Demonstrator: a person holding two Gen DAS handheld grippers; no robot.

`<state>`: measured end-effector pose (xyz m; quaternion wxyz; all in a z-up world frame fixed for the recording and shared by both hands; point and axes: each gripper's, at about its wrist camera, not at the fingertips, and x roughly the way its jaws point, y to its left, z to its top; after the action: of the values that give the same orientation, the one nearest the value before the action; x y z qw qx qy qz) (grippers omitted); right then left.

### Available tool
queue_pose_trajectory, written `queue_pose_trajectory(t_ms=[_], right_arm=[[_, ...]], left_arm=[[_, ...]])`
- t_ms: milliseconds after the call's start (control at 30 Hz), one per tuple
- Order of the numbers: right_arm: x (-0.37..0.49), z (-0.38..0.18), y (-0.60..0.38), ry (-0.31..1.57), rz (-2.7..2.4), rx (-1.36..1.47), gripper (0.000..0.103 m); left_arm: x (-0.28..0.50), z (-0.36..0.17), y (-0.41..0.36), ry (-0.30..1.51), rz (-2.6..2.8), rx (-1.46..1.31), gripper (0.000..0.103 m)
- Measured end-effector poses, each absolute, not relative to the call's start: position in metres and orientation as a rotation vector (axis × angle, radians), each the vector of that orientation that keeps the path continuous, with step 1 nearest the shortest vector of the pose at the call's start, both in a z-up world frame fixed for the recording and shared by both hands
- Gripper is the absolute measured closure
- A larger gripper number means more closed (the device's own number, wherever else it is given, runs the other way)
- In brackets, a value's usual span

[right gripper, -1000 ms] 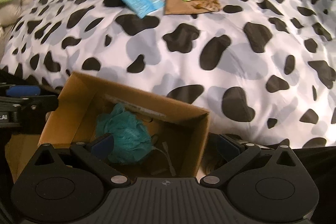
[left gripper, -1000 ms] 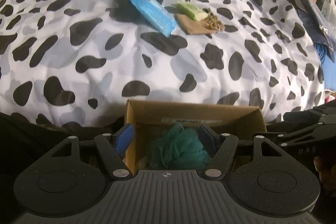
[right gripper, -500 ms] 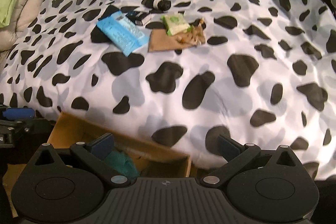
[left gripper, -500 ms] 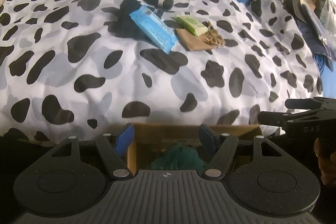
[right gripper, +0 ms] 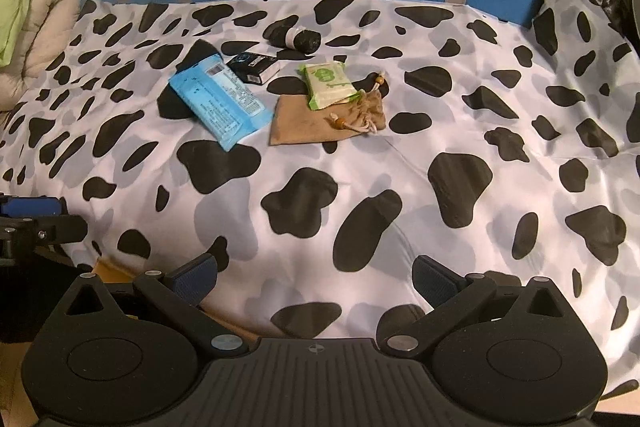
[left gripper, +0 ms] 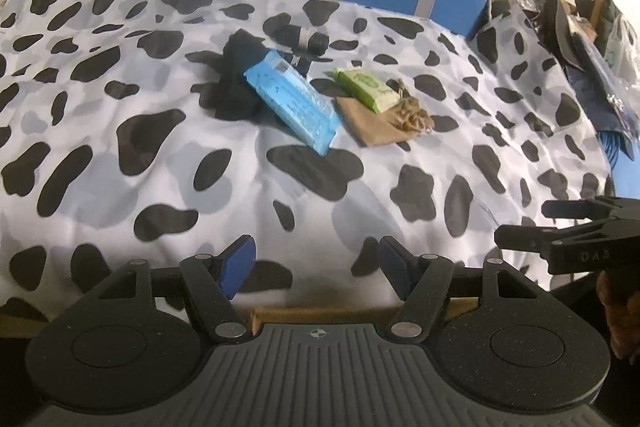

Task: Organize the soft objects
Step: 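Move both tools back from the box toward the bed items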

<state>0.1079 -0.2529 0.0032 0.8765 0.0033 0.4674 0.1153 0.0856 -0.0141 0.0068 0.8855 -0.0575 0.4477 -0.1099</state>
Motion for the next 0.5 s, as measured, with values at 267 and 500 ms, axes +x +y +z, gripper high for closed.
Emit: queue_pose_trajectory(t_ms=[267,500], right_arm=[[0.124,0.005,-0.253,0.93,0.251,-0.001,0.0],[0.139,0.005,-0.25,0.899,0.254,-0.023,0.0]], left_arm=[[0.108,0.004,-0.01,0.881,-0.233,-0.14,0.036],[0.13,0.0,-0.006,0.844,-0.23,-0.127,0.036]])
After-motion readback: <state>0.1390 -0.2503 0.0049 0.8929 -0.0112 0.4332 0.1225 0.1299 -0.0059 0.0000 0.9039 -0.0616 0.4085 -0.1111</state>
